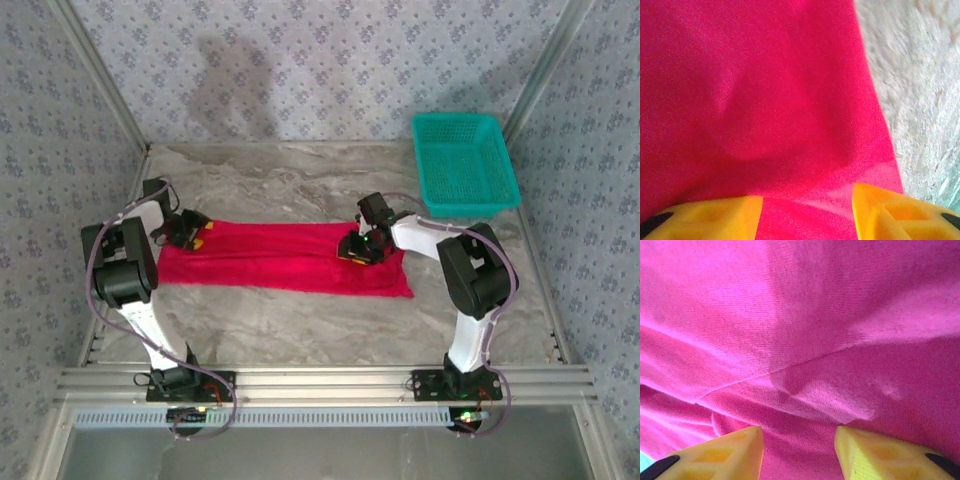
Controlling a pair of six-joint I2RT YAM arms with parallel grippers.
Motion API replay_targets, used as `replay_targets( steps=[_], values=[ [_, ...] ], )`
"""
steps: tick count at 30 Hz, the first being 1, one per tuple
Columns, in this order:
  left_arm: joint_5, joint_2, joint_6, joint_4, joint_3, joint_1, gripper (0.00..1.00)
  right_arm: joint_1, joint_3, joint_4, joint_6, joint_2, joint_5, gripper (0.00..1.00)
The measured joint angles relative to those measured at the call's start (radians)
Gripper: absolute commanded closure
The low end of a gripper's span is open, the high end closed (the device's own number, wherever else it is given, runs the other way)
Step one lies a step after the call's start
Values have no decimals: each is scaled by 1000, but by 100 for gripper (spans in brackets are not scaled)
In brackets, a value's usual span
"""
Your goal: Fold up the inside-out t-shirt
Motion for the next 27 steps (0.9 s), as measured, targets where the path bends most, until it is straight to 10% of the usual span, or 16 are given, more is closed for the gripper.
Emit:
replay_targets(
  steps=[9, 14, 27],
  values=[
    [-236, -130, 66, -90, -47, 54, 43, -7, 37, -113, -58, -24, 42, 48],
    [-382, -230, 99, -136, -18, -33, 43, -11, 52, -240, -111, -126, 137, 18],
    [-289, -223, 108, -101, -18, -123, 43, -126, 101, -388, -168, -60, 417, 7]
  ],
)
